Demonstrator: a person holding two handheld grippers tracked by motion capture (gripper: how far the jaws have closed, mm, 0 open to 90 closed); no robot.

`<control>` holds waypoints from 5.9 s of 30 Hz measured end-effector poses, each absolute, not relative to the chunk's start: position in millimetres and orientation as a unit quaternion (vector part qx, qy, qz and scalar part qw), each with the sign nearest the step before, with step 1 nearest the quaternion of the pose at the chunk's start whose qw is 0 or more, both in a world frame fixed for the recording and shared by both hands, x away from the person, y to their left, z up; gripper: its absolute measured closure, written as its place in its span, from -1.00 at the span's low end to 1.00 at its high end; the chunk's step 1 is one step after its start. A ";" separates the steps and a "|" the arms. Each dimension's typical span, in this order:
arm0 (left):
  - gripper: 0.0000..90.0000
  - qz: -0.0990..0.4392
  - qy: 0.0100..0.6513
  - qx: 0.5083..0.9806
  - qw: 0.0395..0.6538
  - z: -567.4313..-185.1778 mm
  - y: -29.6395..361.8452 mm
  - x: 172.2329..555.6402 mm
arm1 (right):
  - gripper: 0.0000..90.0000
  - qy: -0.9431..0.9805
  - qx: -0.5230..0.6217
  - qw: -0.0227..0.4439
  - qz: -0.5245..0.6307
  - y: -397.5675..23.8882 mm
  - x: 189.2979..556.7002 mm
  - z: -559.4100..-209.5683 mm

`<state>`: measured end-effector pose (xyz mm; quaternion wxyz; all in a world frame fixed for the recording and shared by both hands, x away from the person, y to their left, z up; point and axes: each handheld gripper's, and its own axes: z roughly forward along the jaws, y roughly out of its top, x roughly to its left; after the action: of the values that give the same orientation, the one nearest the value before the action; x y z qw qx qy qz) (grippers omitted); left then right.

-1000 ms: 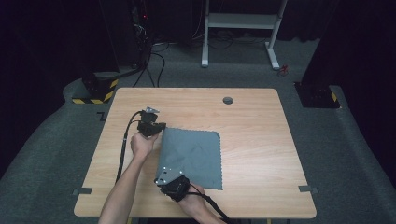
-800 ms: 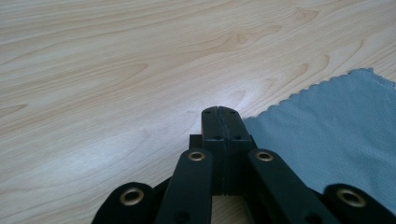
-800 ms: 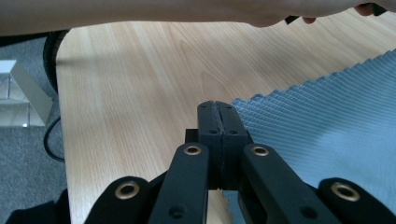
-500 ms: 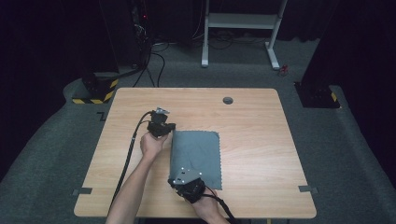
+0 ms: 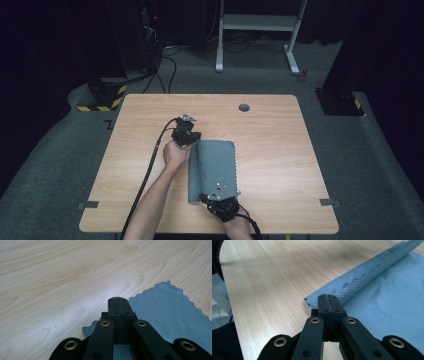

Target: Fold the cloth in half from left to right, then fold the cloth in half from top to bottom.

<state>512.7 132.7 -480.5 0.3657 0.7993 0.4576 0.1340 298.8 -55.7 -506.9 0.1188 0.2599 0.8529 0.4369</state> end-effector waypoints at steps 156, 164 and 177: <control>-0.04 0.173 0.343 0.845 0.371 -522.8 121.7 319.7 | 0.31 0.869 0.285 0.133 0.382 -152.9 327.1 -522.8; 0.11 0.164 0.350 0.839 0.383 -524.8 123.4 315.5 | 0.35 0.870 0.284 0.128 0.382 -155.6 326.3 -522.7; 0.16 0.168 0.344 0.844 0.375 -523.2 128.7 298.2 | 0.34 0.872 0.279 0.129 0.382 -151.1 310.7 -523.1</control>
<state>298.2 128.7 -523.2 0.3754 0.8444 0.3435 0.1677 310.7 -151.1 -523.1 0.1287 0.2785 0.8718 0.3819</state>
